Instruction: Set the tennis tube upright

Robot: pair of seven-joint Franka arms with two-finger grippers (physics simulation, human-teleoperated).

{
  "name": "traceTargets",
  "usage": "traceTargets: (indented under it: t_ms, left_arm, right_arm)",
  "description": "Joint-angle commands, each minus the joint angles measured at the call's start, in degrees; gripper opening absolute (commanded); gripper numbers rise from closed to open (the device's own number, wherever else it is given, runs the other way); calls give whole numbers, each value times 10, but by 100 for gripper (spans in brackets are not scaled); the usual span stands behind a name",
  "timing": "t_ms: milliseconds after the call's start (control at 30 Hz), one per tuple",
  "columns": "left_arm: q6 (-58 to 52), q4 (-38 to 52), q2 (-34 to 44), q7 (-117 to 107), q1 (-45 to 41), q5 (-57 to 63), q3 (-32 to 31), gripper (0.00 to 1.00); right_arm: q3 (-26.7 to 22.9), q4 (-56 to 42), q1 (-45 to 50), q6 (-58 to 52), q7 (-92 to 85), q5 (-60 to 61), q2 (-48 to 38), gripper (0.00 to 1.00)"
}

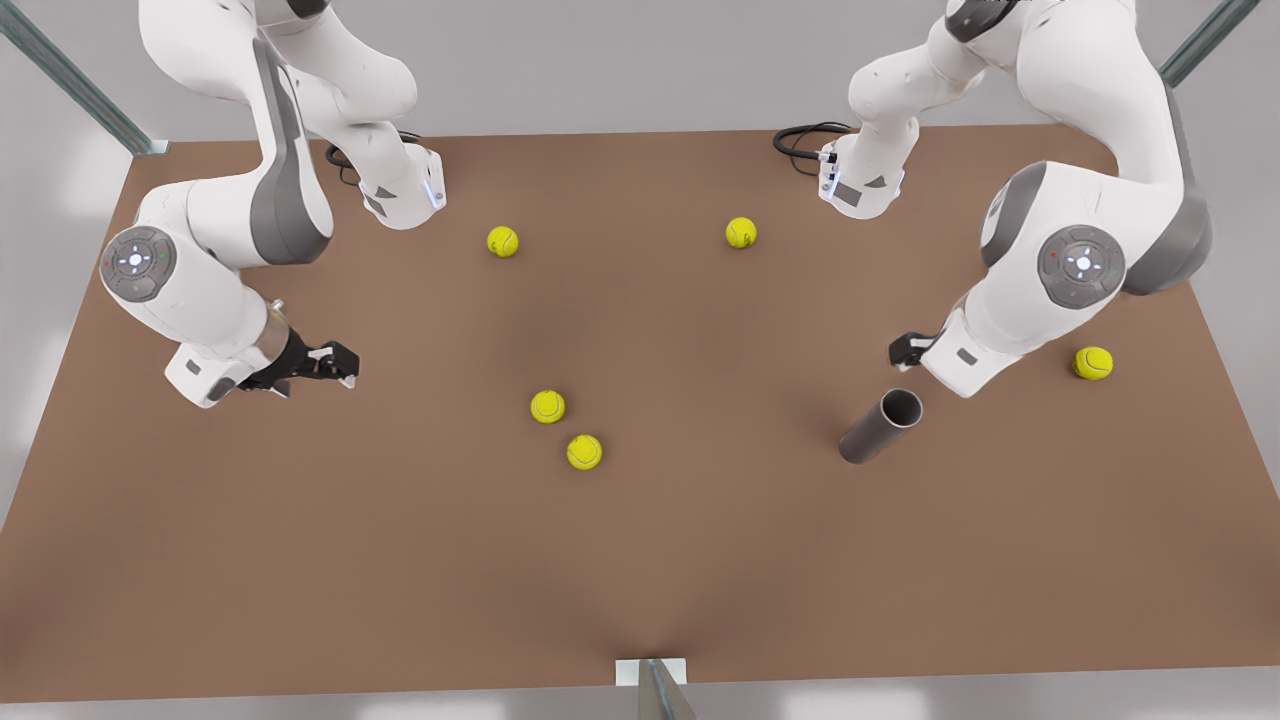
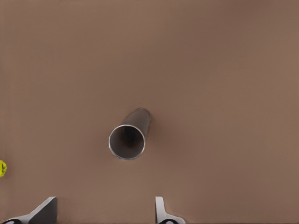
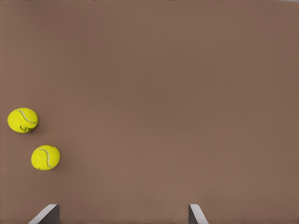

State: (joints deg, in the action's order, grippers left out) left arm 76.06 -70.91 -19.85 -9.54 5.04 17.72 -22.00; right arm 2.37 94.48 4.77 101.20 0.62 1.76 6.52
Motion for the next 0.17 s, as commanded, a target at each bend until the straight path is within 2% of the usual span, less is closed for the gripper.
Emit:
traceTargets:
  t_ms: [0,33,67,133]
  left_arm:
    - [5,-7,32,41,-59,-102,123,100]
    - [72,-116,128,46,-57,-171,158,100]
    - [179,-261,231,47,-55,-170,158,100]
    - [168,-266,235,48,-53,-162,157,100]
  right_arm:
    - [0,0,1,0,0,0,0,100]
    - [0,0,-1,-2,-1,0,-3,100]
    - [0,0,-3,-5,-1,0,-4,100]
    - [0,0,-5,-5,-1,0,-3,100]
